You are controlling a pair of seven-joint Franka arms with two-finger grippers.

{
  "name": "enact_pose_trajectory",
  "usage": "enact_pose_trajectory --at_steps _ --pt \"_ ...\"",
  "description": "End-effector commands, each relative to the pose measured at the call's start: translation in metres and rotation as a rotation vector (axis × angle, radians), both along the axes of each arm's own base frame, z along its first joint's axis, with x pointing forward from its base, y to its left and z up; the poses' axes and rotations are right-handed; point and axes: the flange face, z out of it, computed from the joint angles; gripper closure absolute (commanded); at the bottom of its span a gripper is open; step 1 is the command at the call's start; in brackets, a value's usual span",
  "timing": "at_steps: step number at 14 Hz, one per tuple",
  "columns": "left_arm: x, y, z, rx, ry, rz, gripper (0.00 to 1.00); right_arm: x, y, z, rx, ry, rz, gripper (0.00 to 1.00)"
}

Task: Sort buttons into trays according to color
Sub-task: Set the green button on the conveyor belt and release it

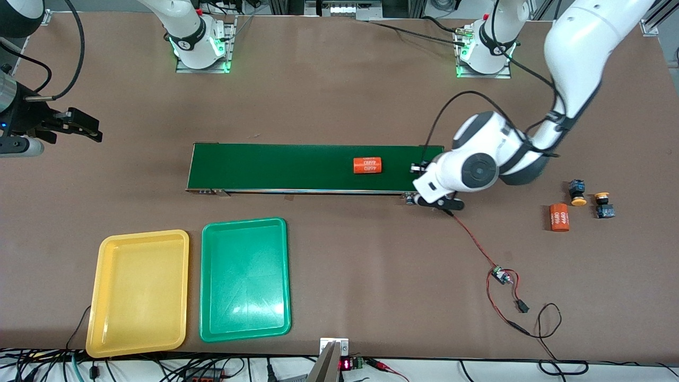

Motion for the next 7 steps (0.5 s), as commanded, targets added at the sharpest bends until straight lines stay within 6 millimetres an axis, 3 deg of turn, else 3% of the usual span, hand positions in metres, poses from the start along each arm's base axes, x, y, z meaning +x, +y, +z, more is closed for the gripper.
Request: enact_pose_trajectory --at_steps 1,2,3,5,7 --pt "-0.012 -0.011 -0.002 0.032 -0.022 0.015 0.64 0.001 -0.002 0.003 -0.006 -0.008 -0.01 0.0" --pt "-0.012 -0.01 -0.002 0.036 -0.019 0.02 0.4 0.001 -0.002 0.003 -0.006 -0.008 -0.01 0.0" --pt "-0.008 -0.005 0.0 0.037 -0.021 0.023 0.0 0.001 -0.002 0.003 -0.007 -0.008 -0.012 0.0" --pt "-0.002 0.001 0.009 0.053 -0.015 0.024 0.0 0.001 -0.001 0.003 -0.006 -0.008 -0.009 0.0" --pt "0.011 0.011 0.037 0.094 -0.012 0.03 0.0 0.001 0.0 0.003 -0.006 -0.008 -0.009 0.0"
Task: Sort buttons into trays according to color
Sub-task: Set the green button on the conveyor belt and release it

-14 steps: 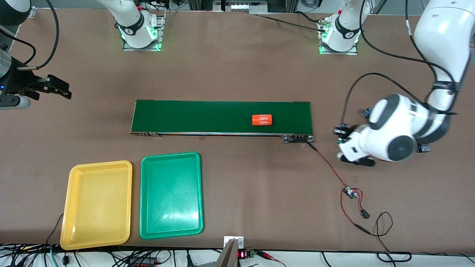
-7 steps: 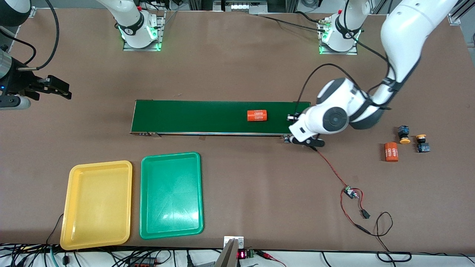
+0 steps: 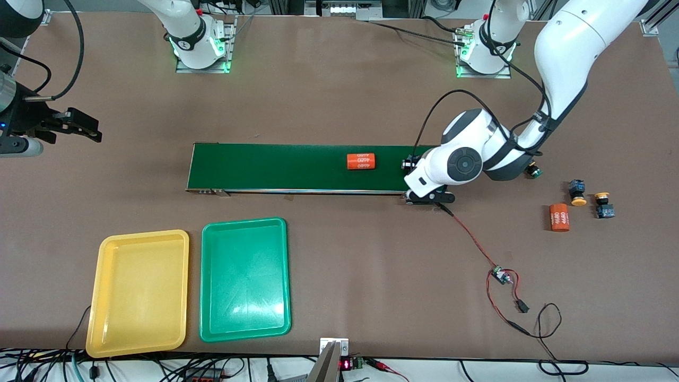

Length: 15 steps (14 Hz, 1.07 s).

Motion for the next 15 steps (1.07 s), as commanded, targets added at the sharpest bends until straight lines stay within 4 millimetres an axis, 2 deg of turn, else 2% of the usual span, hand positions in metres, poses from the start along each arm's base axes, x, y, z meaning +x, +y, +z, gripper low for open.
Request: enact_pose_trajectory --at_steps 1,3,6,9,12,14,15 --pt "0.021 0.018 0.054 0.094 -0.013 0.003 0.0 0.0 0.0 0.003 -0.006 -0.007 -0.008 0.0" --pt "0.043 0.05 0.086 0.139 0.024 0.039 0.0 0.0 0.0 0.003 -0.006 -0.007 -0.009 0.0" --pt "0.059 0.108 0.088 0.188 0.032 0.02 0.0 0.001 -0.001 0.003 -0.006 -0.009 -0.009 0.0" --pt "0.066 0.172 0.075 0.177 0.079 0.033 0.0 0.001 -0.001 0.003 -0.006 -0.013 -0.011 0.0" --pt "0.06 0.228 0.039 0.194 0.169 0.073 0.0 0.001 -0.001 0.003 -0.006 -0.013 -0.011 0.0" --pt "0.05 0.258 0.013 0.23 0.219 0.124 0.0 0.002 -0.001 0.002 -0.008 -0.012 -0.01 0.0" --pt "0.05 0.275 0.01 0.245 0.228 0.171 0.0 0.002 -0.001 0.002 -0.007 -0.012 -0.011 0.0"
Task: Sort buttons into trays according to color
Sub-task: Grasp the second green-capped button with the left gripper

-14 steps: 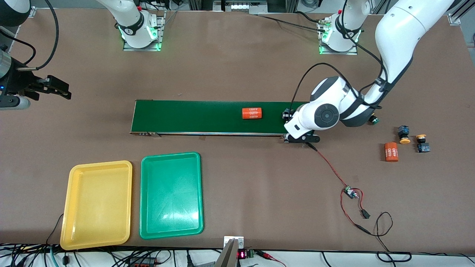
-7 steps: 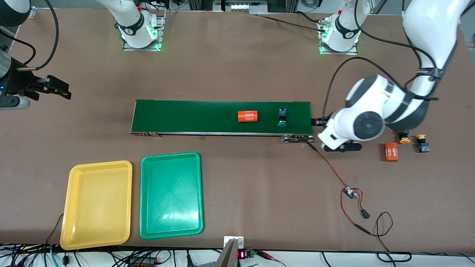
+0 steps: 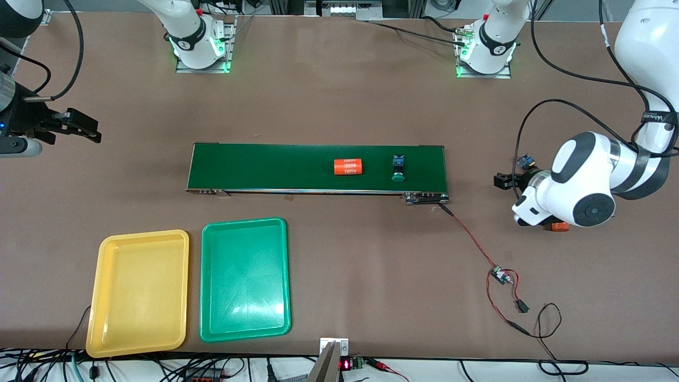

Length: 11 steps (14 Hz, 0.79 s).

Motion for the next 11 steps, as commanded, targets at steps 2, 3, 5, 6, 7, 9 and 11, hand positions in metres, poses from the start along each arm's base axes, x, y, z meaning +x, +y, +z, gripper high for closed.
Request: enact_pose_trajectory --at_steps 2,3,5,6,7,9,11 --pt "-0.011 0.058 -0.015 0.078 0.027 0.143 0.0 0.001 -0.001 0.002 -0.008 -0.006 -0.009 0.0" --pt "-0.015 0.077 -0.024 0.07 0.031 0.177 0.0 0.001 0.0 0.002 -0.007 -0.006 -0.008 0.0" --pt "-0.037 0.099 -0.05 0.053 0.023 0.217 0.0 0.001 0.0 0.002 -0.007 -0.007 -0.01 0.0" --pt "-0.046 0.099 -0.064 0.045 0.007 0.231 0.02 0.001 0.0 0.002 -0.007 -0.007 -0.01 0.0" --pt "-0.052 0.102 -0.074 0.055 -0.009 0.255 0.02 0.001 0.0 0.002 -0.007 -0.007 -0.008 0.0" --pt "-0.063 0.113 -0.086 0.085 0.001 0.283 0.03 0.001 0.0 0.002 -0.007 -0.006 -0.01 0.0" --pt "-0.071 0.115 -0.092 0.085 0.007 0.299 0.04 0.001 0.0 0.002 -0.007 -0.006 -0.008 0.0"
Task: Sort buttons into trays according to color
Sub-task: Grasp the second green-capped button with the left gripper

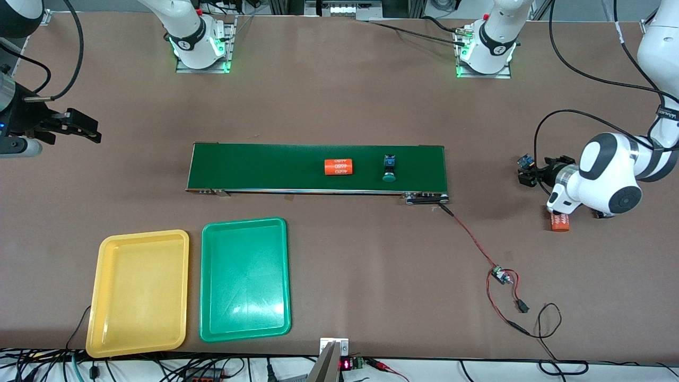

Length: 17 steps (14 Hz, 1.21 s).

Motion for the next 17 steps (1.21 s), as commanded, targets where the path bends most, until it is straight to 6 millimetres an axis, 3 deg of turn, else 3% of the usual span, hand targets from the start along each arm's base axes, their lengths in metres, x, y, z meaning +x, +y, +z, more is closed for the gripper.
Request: enact_pose_trajectory --at_steps 1,2,4,8,10,12,15,17 --pt "-0.016 0.002 -0.006 0.025 -0.003 0.01 0.05 0.001 0.0 0.002 -0.007 -0.005 -0.008 0.0" --pt "-0.023 0.006 -0.012 0.019 -0.004 0.02 0.08 0.001 0.0 0.002 -0.007 -0.005 -0.008 0.0" --pt "-0.028 0.014 -0.018 0.004 -0.02 0.032 0.5 0.001 0.0 0.002 -0.007 -0.005 -0.008 0.0" --pt "-0.019 0.009 -0.011 0.0 -0.04 0.019 0.86 0.001 0.0 0.002 -0.007 -0.005 -0.008 0.0" --pt "-0.01 0.002 0.002 0.0 -0.064 0.0 0.91 0.001 0.0 0.002 -0.008 -0.005 -0.008 0.0" --pt "0.011 -0.022 0.034 -0.002 -0.096 -0.033 0.91 0.001 0.0 0.002 -0.008 -0.006 -0.008 0.0" --pt "0.037 -0.068 0.087 -0.019 -0.098 -0.134 0.89 0.001 0.0 0.001 -0.007 -0.006 -0.009 0.0" --pt "0.044 -0.111 0.112 -0.052 -0.124 -0.204 0.88 0.006 0.002 -0.005 -0.009 -0.008 -0.006 0.0"
